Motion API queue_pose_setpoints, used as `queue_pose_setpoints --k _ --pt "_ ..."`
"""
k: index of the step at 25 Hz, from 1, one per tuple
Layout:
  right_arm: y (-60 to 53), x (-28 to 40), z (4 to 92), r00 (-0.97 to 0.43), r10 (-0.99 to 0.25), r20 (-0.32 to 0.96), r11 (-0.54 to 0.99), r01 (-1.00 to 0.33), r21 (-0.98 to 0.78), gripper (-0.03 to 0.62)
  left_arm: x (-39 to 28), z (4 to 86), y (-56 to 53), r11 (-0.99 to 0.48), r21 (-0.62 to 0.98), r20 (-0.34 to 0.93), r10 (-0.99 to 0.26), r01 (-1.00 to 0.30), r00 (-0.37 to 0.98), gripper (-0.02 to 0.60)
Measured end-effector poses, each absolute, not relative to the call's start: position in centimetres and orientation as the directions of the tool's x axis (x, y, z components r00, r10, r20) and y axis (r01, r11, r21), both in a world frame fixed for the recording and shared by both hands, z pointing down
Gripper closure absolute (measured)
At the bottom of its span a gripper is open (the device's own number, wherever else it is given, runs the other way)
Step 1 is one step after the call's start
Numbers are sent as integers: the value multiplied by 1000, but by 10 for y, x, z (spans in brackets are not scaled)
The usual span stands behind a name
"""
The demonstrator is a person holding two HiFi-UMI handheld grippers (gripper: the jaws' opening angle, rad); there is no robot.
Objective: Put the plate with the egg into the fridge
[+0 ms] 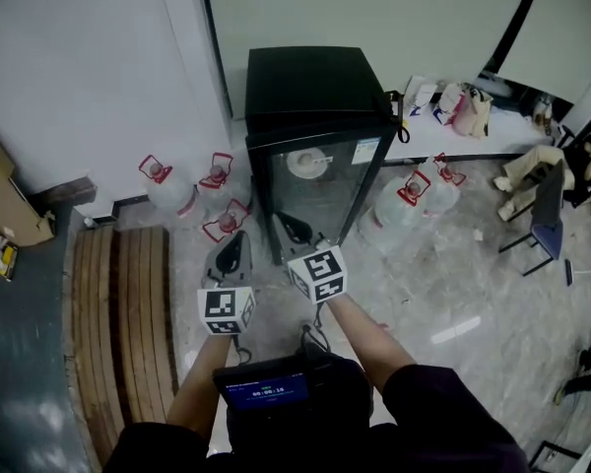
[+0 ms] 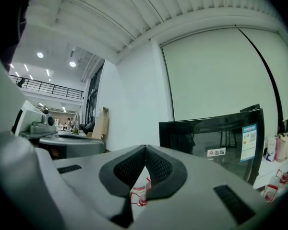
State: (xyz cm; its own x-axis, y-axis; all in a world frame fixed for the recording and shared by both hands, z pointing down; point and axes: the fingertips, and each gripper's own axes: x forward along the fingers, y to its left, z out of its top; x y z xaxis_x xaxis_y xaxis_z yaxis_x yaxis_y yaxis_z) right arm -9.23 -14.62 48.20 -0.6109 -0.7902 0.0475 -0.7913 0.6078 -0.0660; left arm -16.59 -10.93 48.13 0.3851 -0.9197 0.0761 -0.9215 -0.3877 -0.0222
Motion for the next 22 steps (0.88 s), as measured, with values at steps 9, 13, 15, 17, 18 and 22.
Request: queue_pose_setpoints --k 9,13,15,17,18,22 --pt "-168 -77 482 -658 -753 29 657 -753 -39 586 -135 470 -155 -359 -58 65 -933 -932 355 572" --pt "-176 -73 479 -669 -743 12 668 -743 -39 586 -127 472 -165 -350 -65 73 -936 -934 346 572" --pt "-178 -74 479 -677 -736 10 676 -735 -50 586 -125 473 -169 -351 -70 77 -935 -934 345 572" --pt "-181 -73 480 -677 -736 8 676 -736 -47 586 -125 475 -172 -349 -74 80 -936 -934 343 572" --pt "-182 -72 480 -675 -738 6 674 -737 -44 586 -125 475 -173 -348 -75 81 -936 -934 342 572" --pt "-188 -71 480 -669 -743 4 668 -743 -42 586 -125 476 -177 -353 -84 88 -934 -932 346 572"
